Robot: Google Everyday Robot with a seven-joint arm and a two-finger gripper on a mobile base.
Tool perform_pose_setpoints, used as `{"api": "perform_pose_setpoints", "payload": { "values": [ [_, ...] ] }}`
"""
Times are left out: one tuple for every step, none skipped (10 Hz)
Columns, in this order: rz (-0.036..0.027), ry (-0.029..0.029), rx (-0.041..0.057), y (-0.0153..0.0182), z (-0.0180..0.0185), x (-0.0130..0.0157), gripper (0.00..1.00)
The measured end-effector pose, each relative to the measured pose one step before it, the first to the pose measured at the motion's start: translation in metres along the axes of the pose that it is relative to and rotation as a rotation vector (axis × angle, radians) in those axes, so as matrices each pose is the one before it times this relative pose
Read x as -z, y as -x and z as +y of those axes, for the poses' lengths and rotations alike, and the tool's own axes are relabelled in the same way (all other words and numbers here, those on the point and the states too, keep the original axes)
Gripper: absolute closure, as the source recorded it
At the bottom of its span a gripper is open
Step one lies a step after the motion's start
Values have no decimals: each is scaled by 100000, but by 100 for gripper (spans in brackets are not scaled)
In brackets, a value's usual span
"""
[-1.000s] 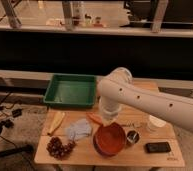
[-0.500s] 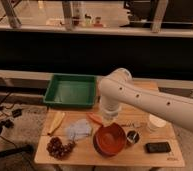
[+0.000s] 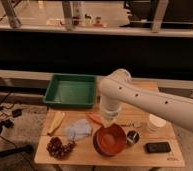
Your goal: Stack bowls on top of each other
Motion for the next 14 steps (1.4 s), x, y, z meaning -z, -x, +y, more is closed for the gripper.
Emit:
{"api": "perform_pose_setpoints", "payload": {
  "values": [
    [-142,1066,497,168,33,-225,100],
    [74,710,435,127,30,-113,100],
    [-9,699,389,128,44,-188,100],
    [71,677,662,209,51,-210,100],
    [55,418,752,260,-51,-162,100],
    [26,242,583,219,-79,-119,100],
    [25,285,570,272,-138,-149,100],
    [203,296,665,257,-175,-164,100],
    [47,90,332,119,-130,-104,100],
    [111,62,497,156,-254,-117,100],
    [251,79,470,103,-297,-93,100],
    [106,6,216,26,-310,-68,100],
    [91,-16,-206,-139,-207,-54,100],
    [24,12,-396,-348,-174,-50,100]
  ]
}}
